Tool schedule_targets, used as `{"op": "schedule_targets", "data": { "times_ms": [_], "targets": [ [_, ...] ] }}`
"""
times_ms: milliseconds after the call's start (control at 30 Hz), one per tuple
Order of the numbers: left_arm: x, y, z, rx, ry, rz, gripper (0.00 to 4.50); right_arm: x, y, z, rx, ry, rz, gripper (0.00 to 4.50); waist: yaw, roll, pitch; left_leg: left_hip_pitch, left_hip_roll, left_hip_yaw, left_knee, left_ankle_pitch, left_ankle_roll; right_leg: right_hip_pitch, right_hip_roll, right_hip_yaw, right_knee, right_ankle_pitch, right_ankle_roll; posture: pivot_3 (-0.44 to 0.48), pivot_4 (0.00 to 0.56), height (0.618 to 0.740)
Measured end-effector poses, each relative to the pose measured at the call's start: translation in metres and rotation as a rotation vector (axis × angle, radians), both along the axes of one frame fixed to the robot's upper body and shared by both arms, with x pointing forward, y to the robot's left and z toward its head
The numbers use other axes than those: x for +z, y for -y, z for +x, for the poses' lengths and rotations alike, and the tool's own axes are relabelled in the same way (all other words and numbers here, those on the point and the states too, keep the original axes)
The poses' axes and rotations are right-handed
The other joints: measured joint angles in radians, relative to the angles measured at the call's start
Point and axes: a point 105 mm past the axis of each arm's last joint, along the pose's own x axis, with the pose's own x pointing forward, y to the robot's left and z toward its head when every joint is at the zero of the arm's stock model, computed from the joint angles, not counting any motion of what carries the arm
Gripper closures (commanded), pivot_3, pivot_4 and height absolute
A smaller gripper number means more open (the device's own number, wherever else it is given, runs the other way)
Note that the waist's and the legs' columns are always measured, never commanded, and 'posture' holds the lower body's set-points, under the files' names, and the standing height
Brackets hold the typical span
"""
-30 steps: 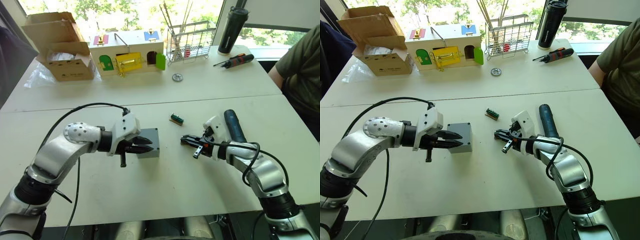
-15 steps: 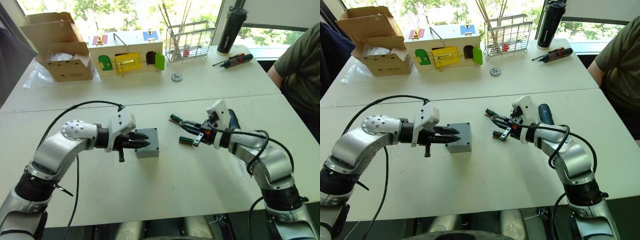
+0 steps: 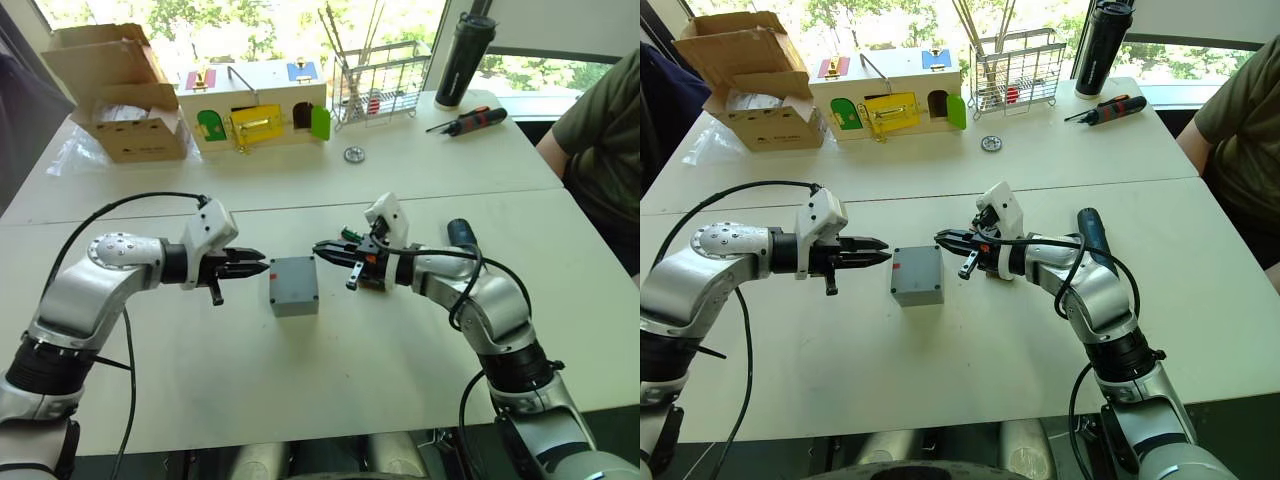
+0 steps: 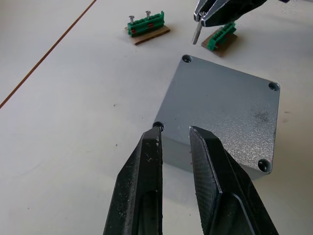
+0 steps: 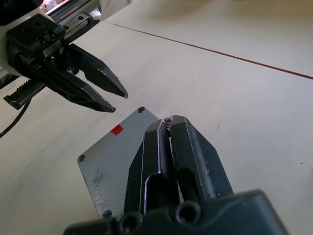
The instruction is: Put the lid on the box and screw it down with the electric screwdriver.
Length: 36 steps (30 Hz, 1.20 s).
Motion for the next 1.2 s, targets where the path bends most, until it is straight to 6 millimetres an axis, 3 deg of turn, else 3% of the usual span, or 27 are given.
{"op": "schedule_targets", "data": {
  "times_ms": [900,1100,1200],
  "targets": [
    [-0.001,0.004,0.001,0.006,0.010,-0.008,3.61,-0.020,-0.003,0.009,-0.002,-0.012,-0.057,4.41,-0.001,0.000,0.000,0.000,0.000,0.000,0.000,0.000,0.000,0.000,0.000,0.000,0.000,0.000,0.000,0.000,0.150,0.740],
    [-0.002,0.008,0.001,-0.003,0.008,-0.024,3.61,-0.017,-0.003,0.011,-0.002,-0.005,-0.064,1.68,0.000,0.000,0.000,0.000,0.000,0.000,0.000,0.000,0.000,0.000,0.000,0.000,0.000,0.000,0.000,0.000,0.150,0.740],
    [0.001,0.011,0.001,-0.012,0.010,-0.039,3.61,-0.012,0.000,0.011,-0.009,0.003,-0.066,1.68,0.001,0.000,0.000,0.000,0.000,0.000,0.000,0.000,0.000,0.000,0.000,0.000,0.000,0.000,0.000,0.000,0.150,0.740]
  ]
}}
